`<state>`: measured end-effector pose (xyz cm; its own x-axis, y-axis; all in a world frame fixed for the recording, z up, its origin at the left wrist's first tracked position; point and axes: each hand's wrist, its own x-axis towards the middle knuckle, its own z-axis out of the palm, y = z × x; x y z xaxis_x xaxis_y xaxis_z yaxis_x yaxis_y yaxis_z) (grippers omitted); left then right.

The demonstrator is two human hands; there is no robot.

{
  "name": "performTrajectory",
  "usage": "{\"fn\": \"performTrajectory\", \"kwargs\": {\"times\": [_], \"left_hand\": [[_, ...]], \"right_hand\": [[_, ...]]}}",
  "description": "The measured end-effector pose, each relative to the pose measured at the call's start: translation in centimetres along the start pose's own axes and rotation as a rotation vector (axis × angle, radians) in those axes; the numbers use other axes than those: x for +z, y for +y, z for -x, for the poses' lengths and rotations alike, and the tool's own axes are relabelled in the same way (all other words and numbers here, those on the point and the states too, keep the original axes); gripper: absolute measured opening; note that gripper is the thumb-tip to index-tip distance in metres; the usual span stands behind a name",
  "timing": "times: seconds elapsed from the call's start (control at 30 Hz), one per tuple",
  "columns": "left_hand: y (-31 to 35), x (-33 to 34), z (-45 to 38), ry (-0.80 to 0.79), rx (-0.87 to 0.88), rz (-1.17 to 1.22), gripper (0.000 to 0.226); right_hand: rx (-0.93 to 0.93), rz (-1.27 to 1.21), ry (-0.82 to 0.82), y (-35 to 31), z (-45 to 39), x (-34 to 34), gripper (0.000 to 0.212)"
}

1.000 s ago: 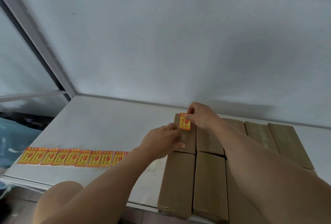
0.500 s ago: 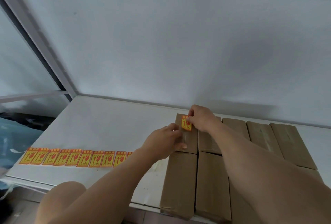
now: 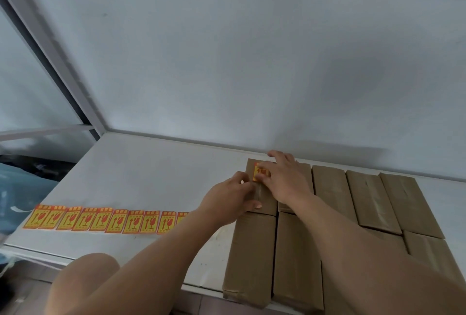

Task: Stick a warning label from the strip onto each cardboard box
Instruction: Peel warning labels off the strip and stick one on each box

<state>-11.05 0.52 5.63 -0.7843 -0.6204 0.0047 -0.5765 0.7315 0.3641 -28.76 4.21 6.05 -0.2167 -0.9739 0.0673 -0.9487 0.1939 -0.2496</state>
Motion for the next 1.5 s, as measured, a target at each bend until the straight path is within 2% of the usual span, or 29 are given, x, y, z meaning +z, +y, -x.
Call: {"fn": "performTrajectory", "kwargs": {"times": [0.37,0.57,0.87,1.1,1.2,1.27,1.37,1.5], "left_hand": [[-0.2,0.6,0.2,0.023,-0.024,0.027,0.04],[0.1,0.5,0.2,0.02,-0.019,0.03,0.042],[0.1,0.4,0.2,0.013,-0.028,0.03,0.041],[0.4,0.1,0.6,-0.01,-0.008,-0.032,0.043],[-1.1,-0.2,1.9,0.081,0.04,-0.133,0.043],[-3.4,-0.3,3.3,0.163,0.146,-0.279,0.043],[-7.3,-0.9,6.0,0.11,0.247,-0.507,0.034],[-10.6,-1.5,9.2,0.068,0.25,-0.615,0.028]], "right_hand": [[0.078,0.012,-0.041,0.0,0.2,0.6,0.047],[0.091,-0.013,-0.118,0.3,-0.4,0.1,0.056],[0.085,0.006,-0.11,1.4,0.4,-0.4,0.051],[0.086,0.068,-0.162,0.4,0.3,-1.0,0.052],[0.007,0.105,-0.106,-0.3,0.4,-1.7,0.048],[-0.111,0.137,-0.01,-1.3,0.5,-2.0,0.041],[-0.344,0.189,0.053,-4.3,0.5,-1.6,0.033],[-0.595,0.249,0.002,-9.9,0.7,0.2,0.024]]}}
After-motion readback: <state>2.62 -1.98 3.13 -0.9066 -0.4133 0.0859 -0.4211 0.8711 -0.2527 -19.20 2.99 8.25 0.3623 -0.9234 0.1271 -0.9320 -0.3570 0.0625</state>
